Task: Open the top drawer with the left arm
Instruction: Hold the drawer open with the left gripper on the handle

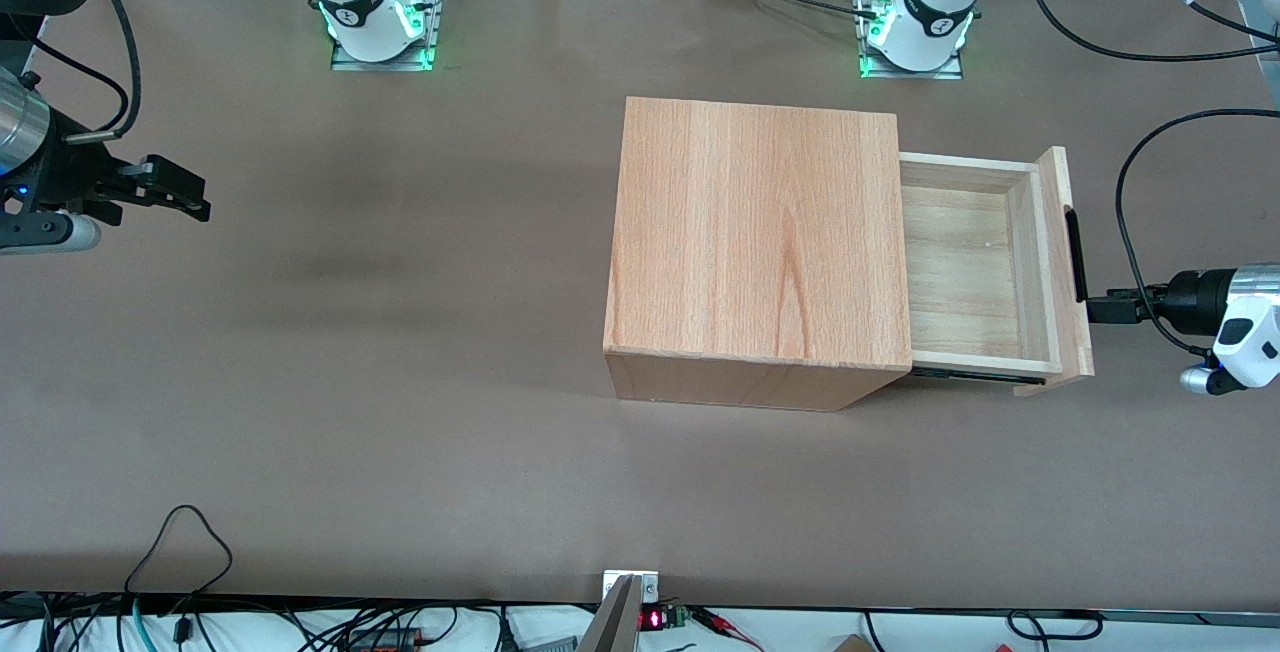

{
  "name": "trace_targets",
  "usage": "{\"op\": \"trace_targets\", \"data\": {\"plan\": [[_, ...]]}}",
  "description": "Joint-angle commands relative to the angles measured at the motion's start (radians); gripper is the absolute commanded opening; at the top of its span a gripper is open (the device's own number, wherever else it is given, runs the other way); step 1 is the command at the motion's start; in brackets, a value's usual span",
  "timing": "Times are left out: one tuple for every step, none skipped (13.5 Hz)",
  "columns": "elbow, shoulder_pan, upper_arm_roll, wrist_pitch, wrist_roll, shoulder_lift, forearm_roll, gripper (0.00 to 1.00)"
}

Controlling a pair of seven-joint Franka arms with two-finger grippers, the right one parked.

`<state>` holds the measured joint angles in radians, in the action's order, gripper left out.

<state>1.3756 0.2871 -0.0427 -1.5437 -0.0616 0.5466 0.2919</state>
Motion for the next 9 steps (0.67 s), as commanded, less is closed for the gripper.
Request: {"op": "trace_targets", "data": {"plan": [[-0.062, -0.008, -0.003, -0.018, 0.028, 0.026, 0.021, 1.00], [-0.063, -0.008, -0.005, -0.018, 0.028, 0.026, 0.019, 1.00], [-0.063, -0.006, -0.005, -0.016, 0.028, 0.026, 0.021, 1.00], [-0.061, -0.002, -0.005, -0.015, 0.028, 0.026, 0.027, 1.00], [-0.061, 0.000, -0.005, -0.013, 0.028, 0.026, 0.029, 1.00], [-0.062, 0.000, -0.006, -0.001, 0.028, 0.026, 0.029, 1.00], [-0.063, 0.000, -0.008, 0.010, 0.029, 0.026, 0.029, 1.00], [-0.063, 0.000, -0.008, 0.017, 0.029, 0.024, 0.029, 1.00], [-0.063, 0.000, -0.008, 0.027, 0.029, 0.024, 0.029, 1.00]]}}
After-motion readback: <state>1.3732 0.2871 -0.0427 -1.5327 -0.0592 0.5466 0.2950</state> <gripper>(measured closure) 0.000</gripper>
